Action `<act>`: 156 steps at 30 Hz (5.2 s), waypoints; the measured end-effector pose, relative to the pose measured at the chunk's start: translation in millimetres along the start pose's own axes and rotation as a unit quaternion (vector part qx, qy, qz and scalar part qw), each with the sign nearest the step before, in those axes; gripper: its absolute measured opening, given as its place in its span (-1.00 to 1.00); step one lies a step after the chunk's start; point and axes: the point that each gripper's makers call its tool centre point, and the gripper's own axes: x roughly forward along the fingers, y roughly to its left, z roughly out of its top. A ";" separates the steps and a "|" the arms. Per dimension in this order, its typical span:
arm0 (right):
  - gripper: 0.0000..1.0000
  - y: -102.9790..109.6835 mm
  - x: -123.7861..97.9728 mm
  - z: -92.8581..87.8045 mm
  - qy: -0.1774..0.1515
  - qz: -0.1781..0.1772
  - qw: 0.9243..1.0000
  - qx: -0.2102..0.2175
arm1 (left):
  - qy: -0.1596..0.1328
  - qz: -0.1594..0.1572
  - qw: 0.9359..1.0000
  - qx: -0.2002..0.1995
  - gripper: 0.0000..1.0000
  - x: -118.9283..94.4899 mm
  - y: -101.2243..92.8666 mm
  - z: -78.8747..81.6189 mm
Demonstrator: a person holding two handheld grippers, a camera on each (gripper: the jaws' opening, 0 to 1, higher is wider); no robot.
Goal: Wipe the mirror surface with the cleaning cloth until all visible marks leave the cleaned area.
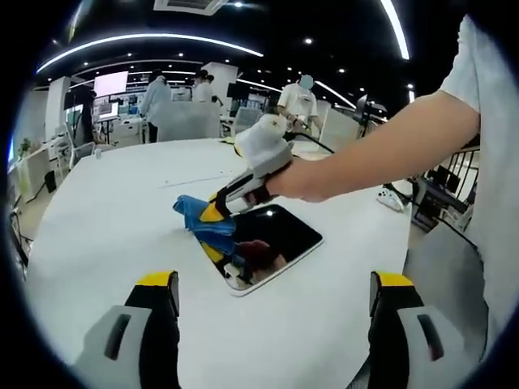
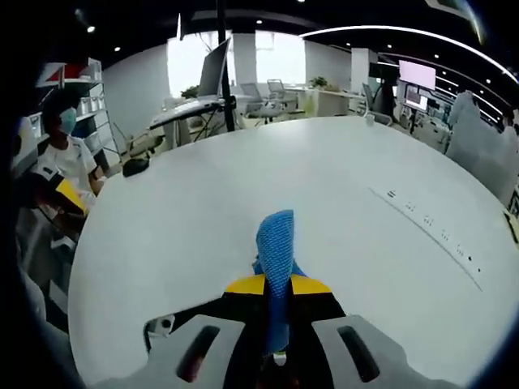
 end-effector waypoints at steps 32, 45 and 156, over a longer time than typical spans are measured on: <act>-0.96 0.3 11.9 -15.0 0.008 -0.012 1.000 0.004 | -0.004 0.008 1.000 0.006 0.90 -9.7 1.7 5.0; -0.95 0.8 8.9 -17.0 0.009 -0.013 1.000 0.002 | -0.007 0.007 1.000 0.009 0.89 -10.3 0.5 8.6; -0.95 -56.7 -105.5 -112.5 0.041 -0.082 0.995 0.040 | -0.012 -0.007 0.998 0.058 0.87 -2.2 -32.1 40.0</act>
